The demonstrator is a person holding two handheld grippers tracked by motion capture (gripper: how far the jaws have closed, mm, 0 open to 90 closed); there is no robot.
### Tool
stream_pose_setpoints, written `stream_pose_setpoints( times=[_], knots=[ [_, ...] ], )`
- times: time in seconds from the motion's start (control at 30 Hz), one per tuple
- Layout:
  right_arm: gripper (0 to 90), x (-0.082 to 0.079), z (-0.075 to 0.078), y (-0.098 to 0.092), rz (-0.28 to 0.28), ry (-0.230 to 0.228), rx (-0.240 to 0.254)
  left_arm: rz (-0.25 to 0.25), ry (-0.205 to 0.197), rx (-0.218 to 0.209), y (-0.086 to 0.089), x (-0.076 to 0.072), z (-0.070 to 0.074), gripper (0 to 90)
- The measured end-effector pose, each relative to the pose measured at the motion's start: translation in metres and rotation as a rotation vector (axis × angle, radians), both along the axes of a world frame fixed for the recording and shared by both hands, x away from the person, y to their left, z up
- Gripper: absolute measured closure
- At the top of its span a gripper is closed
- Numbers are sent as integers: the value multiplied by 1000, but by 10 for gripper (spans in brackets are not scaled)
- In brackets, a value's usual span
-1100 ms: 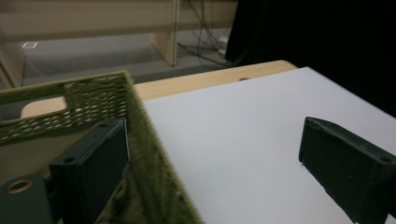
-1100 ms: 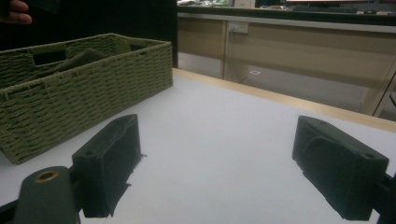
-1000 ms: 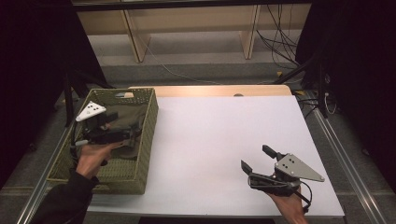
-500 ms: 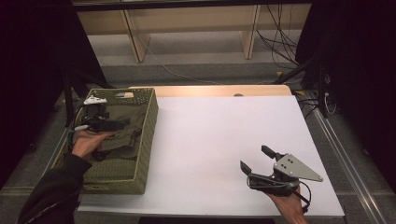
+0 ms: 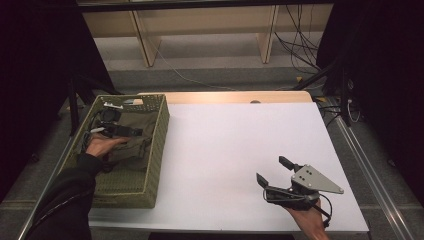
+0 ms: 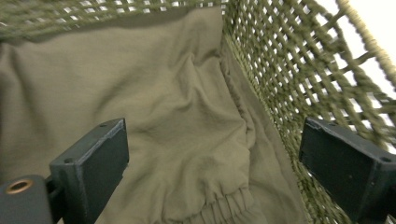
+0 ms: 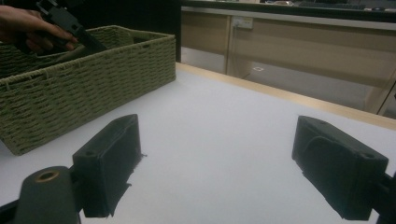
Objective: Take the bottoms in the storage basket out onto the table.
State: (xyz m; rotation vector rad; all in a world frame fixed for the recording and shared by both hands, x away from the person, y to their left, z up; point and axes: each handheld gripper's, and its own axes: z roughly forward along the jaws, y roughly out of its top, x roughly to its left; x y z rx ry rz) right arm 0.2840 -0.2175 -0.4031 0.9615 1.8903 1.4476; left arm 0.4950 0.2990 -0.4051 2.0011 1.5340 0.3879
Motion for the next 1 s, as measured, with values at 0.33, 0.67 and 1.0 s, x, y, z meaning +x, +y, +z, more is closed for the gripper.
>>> stream_pose_setpoints(
  times=[0.33, 0.67, 1.0],
  knots=[
    [164, 0, 0, 0, 1, -2, -6, -43, 104, 81, -14, 19, -23, 74],
    [167, 0, -2, 2, 15, 1, -14, -52, 222, 184, -17, 33, -45, 49],
    [171, 0, -2, 1, 23, 2, -12, 14, 307, 241, -9, 44, -60, 0]
  ],
)
